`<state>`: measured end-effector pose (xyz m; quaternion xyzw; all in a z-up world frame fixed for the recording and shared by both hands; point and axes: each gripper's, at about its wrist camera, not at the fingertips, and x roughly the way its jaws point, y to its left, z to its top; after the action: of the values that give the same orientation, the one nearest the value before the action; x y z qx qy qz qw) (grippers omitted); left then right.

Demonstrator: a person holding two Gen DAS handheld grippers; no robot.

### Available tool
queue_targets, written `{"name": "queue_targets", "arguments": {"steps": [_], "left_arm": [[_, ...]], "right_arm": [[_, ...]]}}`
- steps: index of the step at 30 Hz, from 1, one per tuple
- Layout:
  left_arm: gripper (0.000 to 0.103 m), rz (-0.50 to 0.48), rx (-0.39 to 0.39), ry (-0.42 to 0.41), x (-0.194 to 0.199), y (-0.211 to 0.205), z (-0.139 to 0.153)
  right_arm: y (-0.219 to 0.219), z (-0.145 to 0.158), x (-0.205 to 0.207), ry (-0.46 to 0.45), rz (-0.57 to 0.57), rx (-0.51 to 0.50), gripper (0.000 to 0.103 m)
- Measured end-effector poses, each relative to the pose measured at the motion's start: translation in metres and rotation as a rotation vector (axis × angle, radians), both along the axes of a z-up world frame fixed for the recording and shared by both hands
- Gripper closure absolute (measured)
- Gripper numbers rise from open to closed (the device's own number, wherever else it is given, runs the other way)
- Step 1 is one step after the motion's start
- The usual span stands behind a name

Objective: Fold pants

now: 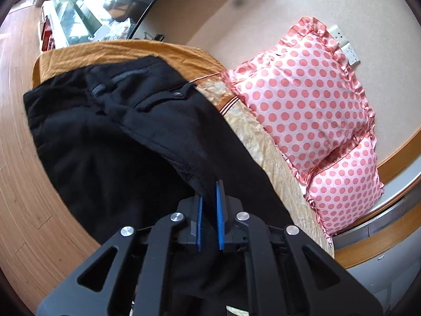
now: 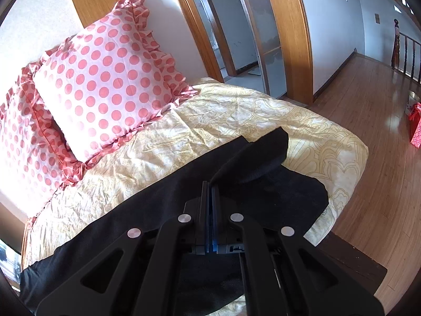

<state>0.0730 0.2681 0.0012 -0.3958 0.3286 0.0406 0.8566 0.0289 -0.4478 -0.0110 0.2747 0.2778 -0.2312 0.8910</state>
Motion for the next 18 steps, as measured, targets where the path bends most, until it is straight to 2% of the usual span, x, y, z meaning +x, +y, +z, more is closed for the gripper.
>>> {"name": "queue_targets", "arguments": {"steps": [5,6,7,8,9,10,12,15,17,18], "left_arm": [[0.091,0.015,0.046,0.046,-0.012,0.005,-0.029],[0.083,0.023,0.062,0.046,-0.013,0.005,-0.030],[0.069,0.053,0.082,0.041,-0.016,0.006,-0.029],[0.059,0.082,0.100,0.022,-0.021,0.010,-0.026],[0.039,0.114,0.116,0.008,-0.024,0.014,-0.023],[0.027,0.150,0.127,-0.011,-0.027,0.020,-0.019],[0.025,0.179,0.123,-0.032,-0.025,0.033,-0.014],[0.025,0.162,0.073,-0.021,-0.011,0.050,-0.014],[0.030,0.138,0.014,-0.005,0.000,0.060,-0.020],[0.036,0.125,-0.017,0.013,0.007,0.063,-0.024]], "right_arm": [[0.003,0.001,-0.001,0.002,0.012,-0.003,0.102],[0.003,0.002,-0.002,0.001,0.013,-0.006,0.102],[0.003,0.003,-0.004,-0.002,0.012,-0.008,0.102],[0.003,0.003,-0.006,-0.004,0.011,-0.007,0.102],[0.001,0.004,-0.008,-0.004,0.007,-0.006,0.102],[0.001,0.003,-0.009,-0.004,0.004,-0.004,0.102],[0.000,0.002,-0.009,-0.002,0.001,-0.001,0.102],[0.000,-0.001,-0.007,0.005,0.000,0.003,0.102],[0.001,-0.002,-0.007,0.007,0.000,0.004,0.102],[0.002,-0.002,-0.008,0.008,0.000,0.002,0.102]]}}
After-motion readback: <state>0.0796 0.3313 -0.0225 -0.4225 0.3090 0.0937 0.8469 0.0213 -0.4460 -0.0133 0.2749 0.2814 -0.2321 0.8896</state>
